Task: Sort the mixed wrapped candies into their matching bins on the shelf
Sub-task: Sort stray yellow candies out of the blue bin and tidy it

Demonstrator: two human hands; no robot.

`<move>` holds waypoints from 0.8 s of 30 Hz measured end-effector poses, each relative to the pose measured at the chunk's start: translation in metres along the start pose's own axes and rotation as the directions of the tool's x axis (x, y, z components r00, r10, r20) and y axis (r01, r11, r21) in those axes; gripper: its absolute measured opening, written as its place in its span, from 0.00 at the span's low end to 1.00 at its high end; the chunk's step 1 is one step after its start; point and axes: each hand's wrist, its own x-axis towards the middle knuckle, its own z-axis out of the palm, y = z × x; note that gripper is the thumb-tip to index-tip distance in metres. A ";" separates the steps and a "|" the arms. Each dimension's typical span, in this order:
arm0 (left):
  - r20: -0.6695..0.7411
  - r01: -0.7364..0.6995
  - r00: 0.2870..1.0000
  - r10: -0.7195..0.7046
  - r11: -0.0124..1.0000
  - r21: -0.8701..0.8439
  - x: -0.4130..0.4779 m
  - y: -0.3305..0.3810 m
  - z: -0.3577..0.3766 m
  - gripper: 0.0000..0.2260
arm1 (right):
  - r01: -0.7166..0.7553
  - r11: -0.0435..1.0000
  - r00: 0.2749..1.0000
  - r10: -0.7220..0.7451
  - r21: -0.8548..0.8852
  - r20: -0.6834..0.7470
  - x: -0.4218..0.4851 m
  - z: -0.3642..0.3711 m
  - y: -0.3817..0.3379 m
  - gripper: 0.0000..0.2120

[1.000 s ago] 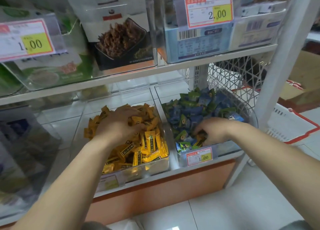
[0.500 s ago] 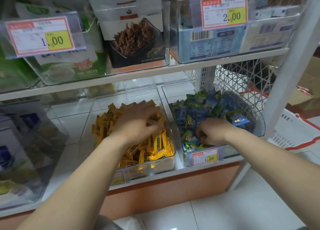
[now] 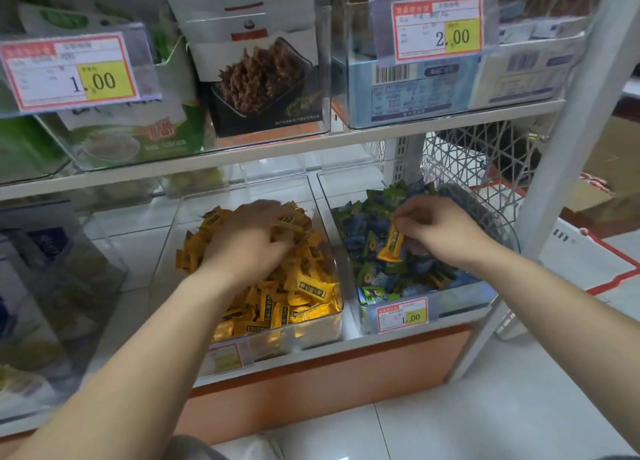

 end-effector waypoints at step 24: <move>-0.011 -0.012 1.000 0.012 0.999 -0.050 -0.002 0.040 0.009 0.24 | 0.048 0.442 0.896 0.377 -0.895 0.235 0.003 -0.017 0.026 0.08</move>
